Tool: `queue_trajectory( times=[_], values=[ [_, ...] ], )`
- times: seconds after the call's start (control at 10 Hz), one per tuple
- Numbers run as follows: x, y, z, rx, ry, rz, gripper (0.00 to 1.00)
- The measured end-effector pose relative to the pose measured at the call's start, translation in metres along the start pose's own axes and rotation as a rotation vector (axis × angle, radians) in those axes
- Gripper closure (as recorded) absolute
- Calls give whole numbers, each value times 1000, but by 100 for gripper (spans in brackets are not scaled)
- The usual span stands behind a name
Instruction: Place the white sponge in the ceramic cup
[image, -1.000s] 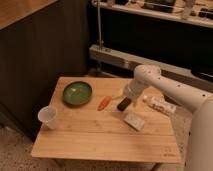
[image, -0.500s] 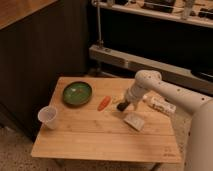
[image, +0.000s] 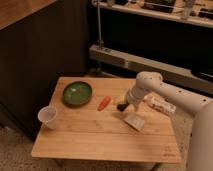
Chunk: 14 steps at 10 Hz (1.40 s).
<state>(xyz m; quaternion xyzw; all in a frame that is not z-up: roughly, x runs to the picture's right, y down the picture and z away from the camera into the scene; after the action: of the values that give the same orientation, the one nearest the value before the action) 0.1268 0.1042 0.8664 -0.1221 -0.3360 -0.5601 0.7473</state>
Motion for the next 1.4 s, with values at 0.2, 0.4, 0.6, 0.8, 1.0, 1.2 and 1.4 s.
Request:
queue_trajectory(
  times=[0.2, 0.4, 0.6, 0.8, 1.0, 1.2, 1.4],
  values=[
    [0, 4, 0, -1, 0, 2, 20],
    [-1, 4, 2, -3, -7, -6, 20],
    [-3, 6, 3, -5, -9, -8, 20],
    [-3, 8, 4, -6, -10, -9, 20],
    [-4, 9, 5, -8, -15, -14, 20],
    [-5, 11, 6, -12, -18, -20, 20],
    [-6, 12, 7, -13, -19, -22, 20]
  ],
)
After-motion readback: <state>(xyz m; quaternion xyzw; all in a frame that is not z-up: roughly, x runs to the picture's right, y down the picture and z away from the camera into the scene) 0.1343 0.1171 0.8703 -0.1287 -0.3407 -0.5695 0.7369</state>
